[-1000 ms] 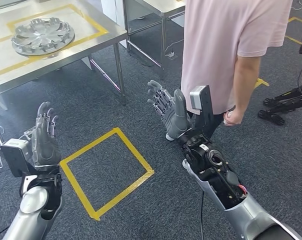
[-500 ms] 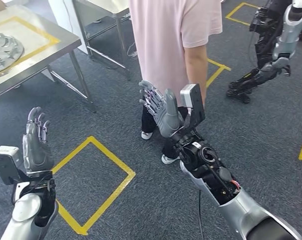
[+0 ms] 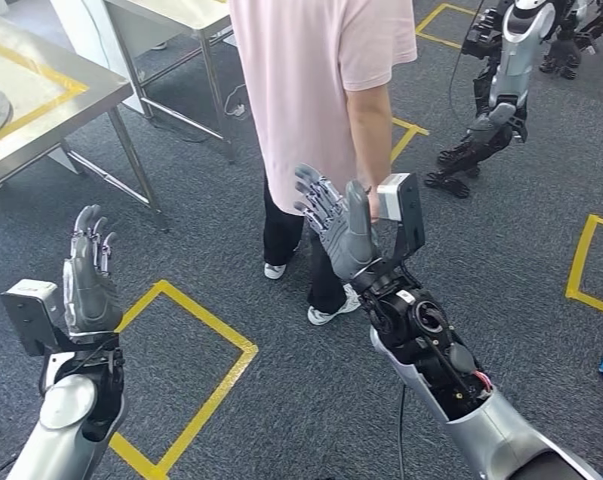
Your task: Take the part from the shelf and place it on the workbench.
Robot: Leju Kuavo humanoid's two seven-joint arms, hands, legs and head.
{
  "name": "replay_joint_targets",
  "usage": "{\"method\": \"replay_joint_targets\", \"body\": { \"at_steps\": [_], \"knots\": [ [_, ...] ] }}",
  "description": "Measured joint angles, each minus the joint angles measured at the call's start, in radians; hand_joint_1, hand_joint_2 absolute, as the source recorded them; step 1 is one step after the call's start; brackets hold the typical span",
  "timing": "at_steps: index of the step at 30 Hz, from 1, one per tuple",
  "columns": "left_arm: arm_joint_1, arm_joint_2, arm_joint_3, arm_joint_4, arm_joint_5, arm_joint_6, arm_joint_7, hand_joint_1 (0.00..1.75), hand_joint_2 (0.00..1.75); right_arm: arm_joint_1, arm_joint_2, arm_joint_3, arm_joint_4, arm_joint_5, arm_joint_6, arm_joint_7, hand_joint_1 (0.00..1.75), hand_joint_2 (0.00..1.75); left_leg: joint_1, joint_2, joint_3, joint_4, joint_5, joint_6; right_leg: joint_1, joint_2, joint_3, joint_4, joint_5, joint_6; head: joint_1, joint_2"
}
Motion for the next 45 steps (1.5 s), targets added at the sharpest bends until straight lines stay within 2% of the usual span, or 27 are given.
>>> {"method": "replay_joint_targets", "body": {
  "at_steps": [2, 4, 5, 7, 9, 11, 12, 13, 15, 16, 18, 20, 22, 24, 25, 26, 27, 29, 31, 33, 35, 37, 39, 41, 42, 43, 45],
  "knots": [
    [0.0, 0.0, 0.0, 0.0, 0.0, 0.0, 0.0, 0.0, 0.0, -0.002, 0.0, 0.0, 0.0, 0.0, 0.0, 0.0, 0.0, 0.0, -0.007, 0.015, 0.001, 0.002, -0.003, -0.009, 0.008, -0.024, 0.039, -0.076, 0.014, -0.011, 0.002, 0.0],
    [-0.001, 0.0, 0.0, -0.001, 0.0, 0.0, 0.0, 0.0, 0.0, -0.001, 0.0, 0.0, 0.0, 0.0, 0.0, 0.0, 0.0, 0.0, -0.009, 0.035, 0.002, 0.002, -0.004, -0.018, 0.011, -0.006, 0.04, -0.079, 0.014, -0.025, -0.005, 0.0],
    [-0.002, 0.0, 0.0, -0.001, -0.001, 0.0, 0.0, 0.0, 0.0, -0.001, 0.0, 0.0, -0.001, 0.0, 0.0, 0.0, 0.0, 0.0, -0.007, 0.031, 0.002, 0.008, -0.011, -0.024, 0.01, 0.005, 0.039, -0.081, 0.016, -0.031, -0.009, 0.0],
    [-0.003, 0.0, 0.0, -0.002, -0.003, 0.0, 0.001, 0.0, 0.0, -0.003, 0.0, -0.001, -0.003, 0.0, 0.001, 0.0, 0.0, 0.0, -0.001, -0.01, -0.023, 0.07, -0.052, -0.033, 0.006, 0.025, 0.041, -0.087, 0.022, -0.044, -0.017, 0.0],
    [0.0, 0.001, 0.0, -0.003, -0.004, 0.0, 0.001, 0.0, 0.0, -0.004, 0.0, 0.0, -0.003, 0.0, 0.003, 0.0, 0.0, 0.0, 0.001, -0.055, -0.092, 0.209, -0.117, -0.037, 0.004, 0.045, 0.039, -0.088, 0.025, -0.052, -0.03, 0.0],
    [0.007, 0.001, 0.0, -0.003, -0.004, 0.0, 0.002, 0.0, 0.0, -0.001, 0.001, 0.0, -0.003, -0.001, 0.005, 0.0, 0.0, 0.0, 0.0, -0.065, -0.151, 0.313, -0.142, -0.037, 0.006, 0.069, 0.037, -0.088, 0.026, -0.054, -0.041, 0.0],
    [0.009, 0.002, 0.0, -0.003, -0.005, 0.0, 0.002, 0.0, 0.0, 0.0, 0.001, 0.001, -0.002, -0.001, 0.005, 0.0, 0.0, 0.0, 0.0, -0.067, -0.154, 0.31, -0.126, -0.035, 0.006, 0.082, 0.037, -0.088, 0.027, -0.055, -0.044, 0.0],
    [0.01, 0.002, 0.0, -0.003, -0.006, 0.0, 0.002, 0.0, 0.0, 0.001, 0.001, 0.001, -0.002, -0.001, 0.005, 0.0, 0.0, 0.0, 0.0, -0.07, -0.137, 0.266, -0.093, -0.032, 0.007, 0.095, 0.038, -0.087, 0.027, -0.055, -0.047, 0.0],
    [0.009, 0.004, 0.001, -0.003, -0.008, 0.0, 0.002, 0.0, 0.0, 0.0, 0.001, 0.001, -0.002, -0.001, 0.006, 0.0, 0.0, 0.0, 0.001, -0.101, -0.072, 0.118, -0.018, -0.022, 0.008, 0.118, 0.037, -0.085, 0.027, -0.052, -0.052, 0.0],
    [0.009, 0.004, 0.001, -0.004, -0.008, 0.0, 0.003, 0.0, 0.0, 0.0, 0.001, 0.001, -0.002, -0.001, 0.006, 0.0, 0.0, 0.0, 0.002, -0.116, -0.047, 0.061, 0.003, -0.019, 0.009, 0.128, 0.035, -0.083, 0.027, -0.048, -0.053, 0.0],
    [0.009, 0.004, 0.001, -0.004, -0.01, -0.001, 0.005, 0.0, 0.0, -0.001, 0.001, 0.001, -0.002, -0.002, 0.008, 0.0, 0.0, 0.0, 0.0, -0.13, -0.027, 0.014, 0.011, -0.015, 0.008, 0.147, 0.028, -0.081, 0.028, -0.037, -0.052, 0.0],
    [0.008, 0.004, 0.001, -0.005, -0.011, -0.001, 0.008, 0.0, 0.0, -0.001, 0.002, 0.0, -0.002, -0.003, 0.009, -0.001, 0.0, 0.0, 0.001, -0.109, -0.024, 0.009, 0.014, -0.008, 0.005, 0.157, 0.024, -0.081, 0.029, -0.025, -0.05, 0.0],
    [0.005, 0.003, 0.001, -0.006, -0.012, -0.002, 0.009, 0.0, 0.0, -0.002, 0.002, 0.0, -0.002, -0.004, 0.01, -0.001, 0.0, 0.0, 0.005, -0.089, -0.018, 0.001, 0.017, 0.002, 0.007, 0.12, 0.0, -0.035, -0.001, -0.015, -0.042, 0.0],
    [0.005, 0.002, 0.001, -0.007, -0.013, -0.003, 0.01, 0.0, 0.0, -0.005, 0.002, 0.0, -0.002, -0.004, 0.012, -0.002, 0.0, 0.0, 0.004, -0.068, -0.014, -0.002, 0.016, 0.009, 0.006, 0.07, -0.061, 0.099, -0.068, -0.007, -0.028, 0.0],
    [0.006, 0.003, 0.001, -0.008, -0.014, -0.005, 0.01, 0.0, 0.0, -0.005, 0.002, 0.0, -0.002, -0.004, 0.013, -0.002, 0.0, 0.0, 0.003, -0.057, -0.014, -0.002, 0.015, 0.01, 0.003, 0.058, -0.094, 0.173, -0.097, -0.003, -0.024, 0.0],
    [0.007, 0.003, 0.001, -0.008, -0.014, -0.006, 0.01, 0.0, 0.0, -0.004, 0.002, 0.0, -0.001, -0.004, 0.015, -0.002, 0.0, 0.0, 0.003, -0.046, -0.013, -0.001, 0.014, 0.01, 0.0, 0.053, -0.116, 0.222, -0.11, 0.001, -0.021, 0.0],
    [0.007, 0.003, 0.001, -0.008, -0.014, -0.008, 0.01, 0.0, 0.0, -0.003, 0.002, 0.0, -0.001, -0.004, 0.016, -0.002, 0.0, 0.0, 0.003, -0.036, -0.012, -0.001, 0.013, 0.009, -0.003, 0.049, -0.12, 0.231, -0.103, 0.003, -0.018, 0.0],
    [0.007, 0.002, 0.001, -0.008, -0.015, -0.009, 0.01, 0.0, 0.0, -0.003, 0.002, 0.0, 0.0, -0.004, 0.017, -0.002, 0.0, 0.0, 0.005, -0.017, -0.005, 0.0, 0.007, 0.004, -0.007, 0.031, -0.065, 0.125, -0.041, 0.005, -0.01, 0.0],
    [0.006, 0.002, 0.001, -0.008, -0.016, -0.009, 0.01, 0.0, 0.0, -0.007, 0.002, 0.0, 0.0, -0.004, 0.017, -0.002, 0.0, 0.0, 0.001, -0.001, 0.001, 0.003, 0.0, -0.006, -0.001, -0.01, 0.01, -0.019, 0.009, -0.001, 0.0, 0.0],
    [0.006, 0.003, 0.001, -0.009, -0.017, -0.009, 0.01, 0.0, 0.0, -0.01, 0.002, 0.0, 0.0, -0.004, 0.018, -0.002, 0.0, 0.0, -0.007, 0.016, 0.002, 0.004, -0.003, -0.015, 0.007, -0.027, 0.037, -0.072, 0.014, -0.013, 0.001, 0.0],
    [0.005, 0.003, 0.001, -0.009, -0.017, -0.009, 0.01, 0.0, 0.0, -0.01, 0.002, 0.0, 0.0, -0.004, 0.018, -0.002, 0.0, 0.0, -0.008, 0.033, 0.003, 0.005, -0.007, -0.025, 0.007, -0.006, 0.035, -0.075, 0.017, -0.028, -0.006, 0.0],
    [0.003, 0.003, 0.001, -0.01, -0.018, -0.01, 0.01, 0.0, 0.0, -0.012, 0.002, -0.001, 0.0, -0.004, 0.018, -0.002, 0.0, 0.0, -0.003, 0.004, -0.01, 0.044, -0.037, -0.034, 0.003, 0.017, 0.035, -0.08, 0.022, -0.041, -0.015, 0.0],
    [0.003, 0.003, 0.001, -0.011, -0.018, -0.012, 0.01, 0.0, 0.0, -0.013, 0.002, -0.001, 0.0, -0.004, 0.018, -0.003, 0.0, 0.0, 0.0, -0.046, -0.067, 0.166, -0.1, -0.038, 0.001, 0.037, 0.034, -0.083, 0.026, -0.05, -0.028, 0.0],
    [0.007, 0.003, 0.0, -0.011, -0.018, -0.018, 0.01, 0.0, 0.0, -0.008, 0.001, 0.0, 0.0, -0.005, 0.014, 0.0, 0.0, 0.0, 0.0, -0.064, -0.137, 0.298, -0.145, -0.038, 0.003, 0.061, 0.031, -0.083, 0.027, -0.054, -0.04, 0.0],
    [0.008, 0.003, 0.0, -0.011, -0.018, -0.021, 0.01, 0.0, 0.0, -0.003, 0.001, -0.001, -0.002, -0.006, 0.01, 0.003, 0.0, 0.0, 0.0, -0.066, -0.152, 0.32, -0.14, -0.037, 0.004, 0.074, 0.031, -0.082, 0.027, -0.054, -0.043, 0.0],
    [0.008, 0.003, 0.0, -0.011, -0.019, -0.023, 0.009, 0.0, 0.0, 0.002, 0.001, -0.001, -0.005, -0.008, 0.006, 0.006, 0.0, 0.0, 0.0, -0.068, -0.146, 0.298, -0.116, -0.035, 0.004, 0.088, 0.032, -0.082, 0.027, -0.054, -0.046, 0.0],
    [0.005, 0.001, 0.0, -0.011, -0.02, -0.025, 0.007, 0.0, 0.0, 0.009, 0.0, -0.001, -0.015, -0.013, -0.001, 0.011, 0.0, 0.0, 0.001, -0.087, -0.087, 0.161, -0.039, -0.028, 0.004, 0.113, 0.032, -0.079, 0.027, -0.053, -0.05, 0.0]
  ]
}}
